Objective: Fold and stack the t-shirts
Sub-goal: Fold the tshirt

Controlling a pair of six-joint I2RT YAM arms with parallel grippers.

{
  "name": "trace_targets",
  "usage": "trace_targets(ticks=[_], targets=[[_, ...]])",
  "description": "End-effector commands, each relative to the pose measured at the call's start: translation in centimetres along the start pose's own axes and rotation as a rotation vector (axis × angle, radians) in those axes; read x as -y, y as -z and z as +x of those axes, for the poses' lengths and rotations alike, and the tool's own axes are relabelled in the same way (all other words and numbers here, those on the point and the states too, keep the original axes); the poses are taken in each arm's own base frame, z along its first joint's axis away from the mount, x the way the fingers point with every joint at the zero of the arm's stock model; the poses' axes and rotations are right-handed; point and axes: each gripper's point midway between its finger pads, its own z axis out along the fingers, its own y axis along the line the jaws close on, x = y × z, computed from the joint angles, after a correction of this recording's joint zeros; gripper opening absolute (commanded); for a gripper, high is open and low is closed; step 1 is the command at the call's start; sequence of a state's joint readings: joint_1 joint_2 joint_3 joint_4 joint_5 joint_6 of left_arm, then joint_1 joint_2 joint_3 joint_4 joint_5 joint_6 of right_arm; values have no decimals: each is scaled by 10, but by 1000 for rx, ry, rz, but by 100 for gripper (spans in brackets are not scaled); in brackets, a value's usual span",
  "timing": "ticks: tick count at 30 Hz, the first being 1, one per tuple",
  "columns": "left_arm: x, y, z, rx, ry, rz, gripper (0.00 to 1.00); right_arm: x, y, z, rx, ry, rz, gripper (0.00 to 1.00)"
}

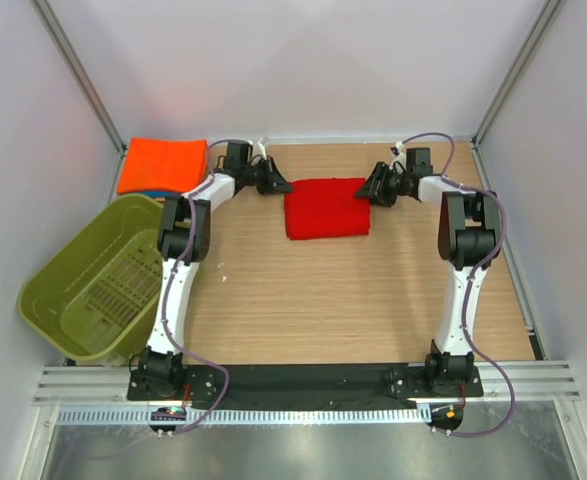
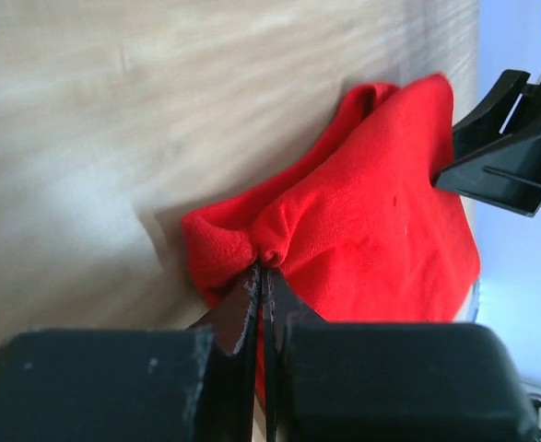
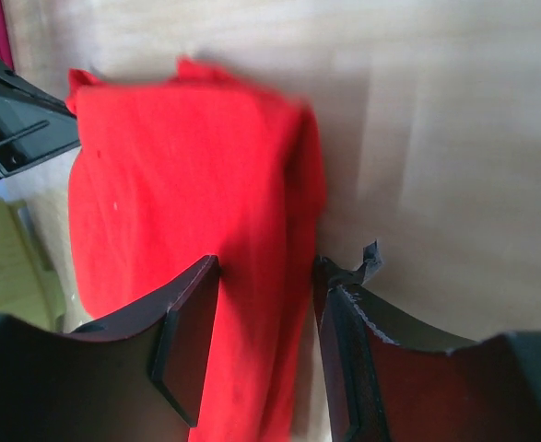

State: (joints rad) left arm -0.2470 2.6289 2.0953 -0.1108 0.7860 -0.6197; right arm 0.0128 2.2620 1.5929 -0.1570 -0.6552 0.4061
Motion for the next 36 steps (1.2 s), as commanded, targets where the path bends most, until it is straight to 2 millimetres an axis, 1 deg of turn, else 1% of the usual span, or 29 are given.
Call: trace_targets(ticks=[1,2,3,4,5,6,7,8,9,10,11,12,13,14,15,16,18,19,20,22,23,25,26,27,28,30,32,33,36], targets=[[30,15,9,-20,-16,8,0,-29,23,7,21,20,-7,52],[41,22,7,-16,-26,13,0,-40,30,10,25,33,-8,52],[34,23,26,-48,0,-3,0,-31,32,26,3,5,20,50],[36,26,30,-52,0,-6,1,-31,34,34,-7,-2,24,50],[49,35,30,-45,-14,0,0,-34,38,42,-14,-2,25,50],[50,38,36,-51,-12,-6,0,-33,44,59,-31,-24,37,49],[44,42,53,-73,3,-25,0,-33,49,65,-31,-33,54,48],[46,45,58,-77,3,-32,0,-35,51,77,-46,-44,58,47],[61,51,60,-74,-19,-25,0,-34,60,98,-68,-66,74,47],[62,55,68,-85,-19,-29,0,-30,64,110,-74,-105,104,46],[56,58,86,-111,0,-44,0,-29,69,122,-80,-132,113,46],[67,66,88,-105,-16,-40,0,-23,73,155,-125,-163,127,47],[65,69,93,-104,-19,-54,0,-30,83,157,-96,-149,134,47],[60,74,107,-123,-6,-71,0,-29,89,166,-98,-145,156,47],[65,78,108,-117,-15,-71,0,-23,95,185,-126,-151,183,48],[66,81,110,-118,-14,-72,0,-28,106,187,-112,-133,187,48],[62,84,121,-134,1,-80,0,-22,115,192,-97,-119,227,52],[63,85,123,-138,4,-79,0,-21,119,190,-84,-112,240,55],[62,85,125,-144,6,-76,0,-22,122,184,-57,-90,246,58],[60,83,128,-154,11,-75,0,-23,122,172,-25,-74,240,61],[60,82,129,-160,12,-72,0,-20,119,169,-28,-58,237,62],[61,81,127,-160,10,-70,0,-17,116,150,-2,-36,232,63],[59,80,125,-160,0,-72,0,-15,110,143,-3,-23,211,64],[57,80,127,-165,1,-80,0,-14,108,140,-10,-24,199,64],[57,80,125,-168,0,-90,0,-14,105,132,4,-8,175,64],[55,78,125,-173,-1,-93,0,-8,96,121,-1,0,158,64],[52,76,123,-178,3,-95,0,-12,91,114,-4,26,104,61],[54,75,123,-181,1,-88,0,-9,86,112,-7,23,92,60],[49,72,126,-192,10,-94,0,-13,77,107,-12,33,44,52]])
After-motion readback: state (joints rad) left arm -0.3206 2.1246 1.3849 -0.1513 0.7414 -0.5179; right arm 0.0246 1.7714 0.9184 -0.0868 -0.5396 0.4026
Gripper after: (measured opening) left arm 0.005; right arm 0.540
